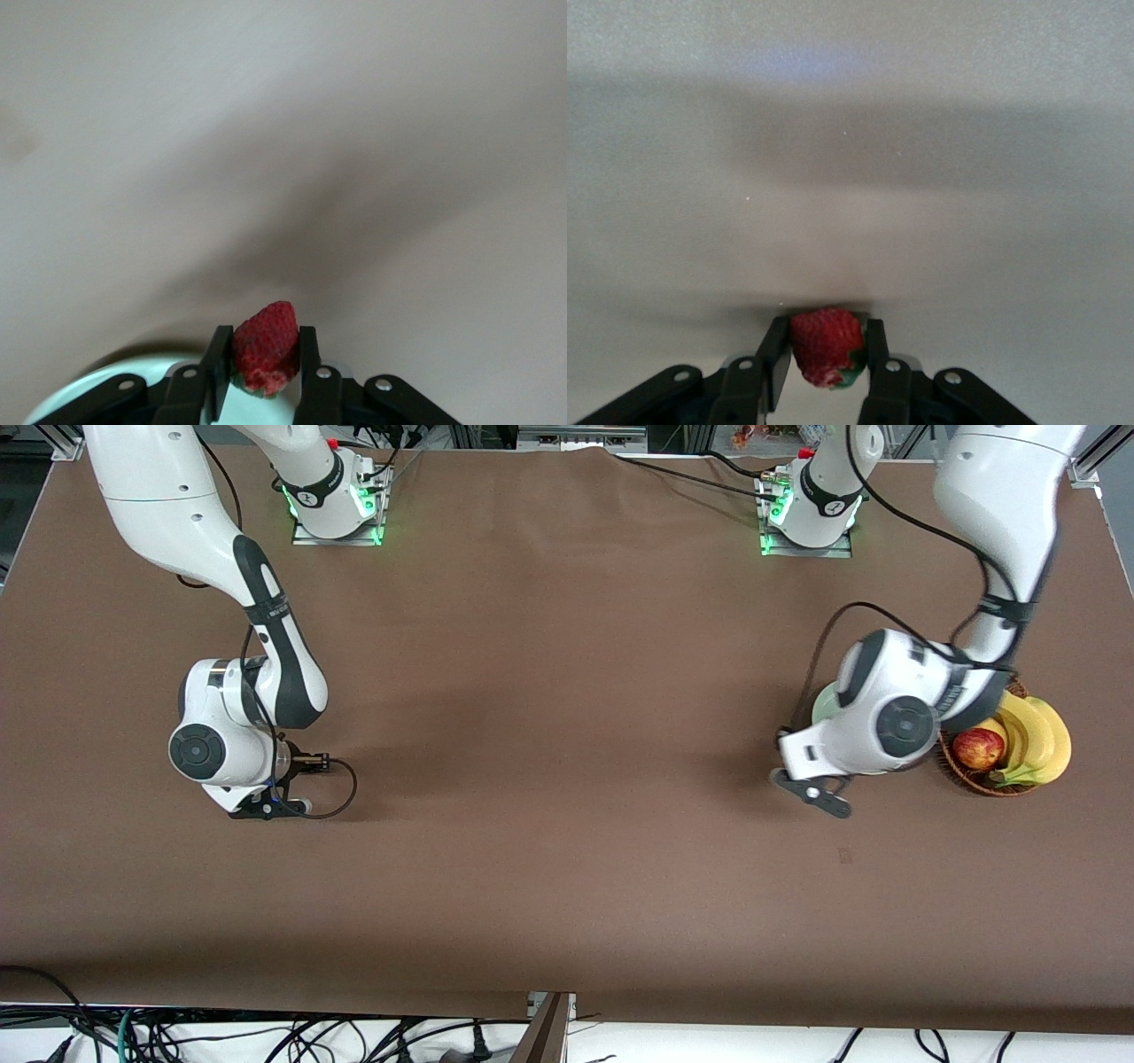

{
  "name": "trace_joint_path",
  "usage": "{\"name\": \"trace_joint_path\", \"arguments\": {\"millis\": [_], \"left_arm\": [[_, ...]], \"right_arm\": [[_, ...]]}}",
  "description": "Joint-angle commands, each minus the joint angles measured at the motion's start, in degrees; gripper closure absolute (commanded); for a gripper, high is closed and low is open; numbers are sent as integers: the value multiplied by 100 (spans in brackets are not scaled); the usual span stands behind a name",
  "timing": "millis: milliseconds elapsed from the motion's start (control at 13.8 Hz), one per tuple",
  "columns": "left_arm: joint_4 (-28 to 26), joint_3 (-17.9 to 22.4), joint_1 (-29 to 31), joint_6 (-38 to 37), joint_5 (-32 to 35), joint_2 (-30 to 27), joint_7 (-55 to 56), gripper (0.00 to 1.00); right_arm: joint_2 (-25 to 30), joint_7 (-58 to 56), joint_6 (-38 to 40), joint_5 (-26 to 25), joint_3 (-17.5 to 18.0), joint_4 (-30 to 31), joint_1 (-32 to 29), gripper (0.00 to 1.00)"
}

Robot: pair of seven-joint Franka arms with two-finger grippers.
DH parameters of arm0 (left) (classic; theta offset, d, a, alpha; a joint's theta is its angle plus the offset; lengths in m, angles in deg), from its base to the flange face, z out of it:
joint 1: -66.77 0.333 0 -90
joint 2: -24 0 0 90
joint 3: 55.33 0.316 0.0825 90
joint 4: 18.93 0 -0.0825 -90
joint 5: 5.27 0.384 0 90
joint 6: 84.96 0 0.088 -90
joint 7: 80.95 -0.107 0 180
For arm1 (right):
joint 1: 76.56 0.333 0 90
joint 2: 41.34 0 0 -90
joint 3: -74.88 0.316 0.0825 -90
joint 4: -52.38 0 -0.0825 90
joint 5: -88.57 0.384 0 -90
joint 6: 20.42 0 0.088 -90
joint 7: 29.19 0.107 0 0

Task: Collect all strawberries into plate
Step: 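Place the strawberry on the plate with the left gripper while the right gripper carries another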

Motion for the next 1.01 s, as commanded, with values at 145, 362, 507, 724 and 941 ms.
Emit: {"name": "trace_joint_path", "arguments": {"millis": [145, 362, 507, 724, 941], "left_arm": [[-417, -201, 1258, -107, 154, -43, -1161, 94], [-391, -201, 1390, -124, 128, -43, -1180, 0], [-365, -201, 1417, -150, 128, -43, -1189, 0], [-338, -219, 1382, -186, 119, -209, -1180, 0], [-259, -534, 1364, -352, 66, -324, -1075, 0]], "right_arm": [[191, 587, -24, 89, 654, -215, -32, 85], [-142, 2746, -85, 36, 1437, -856, 344, 84], [-572, 4144, -172, 45, 1772, -1601, 897, 83], [-1196, 5834, -760, 45, 1817, -2552, 1899, 83], [-1697, 6671, -1585, 45, 1817, -3045, 2681, 83]]}}
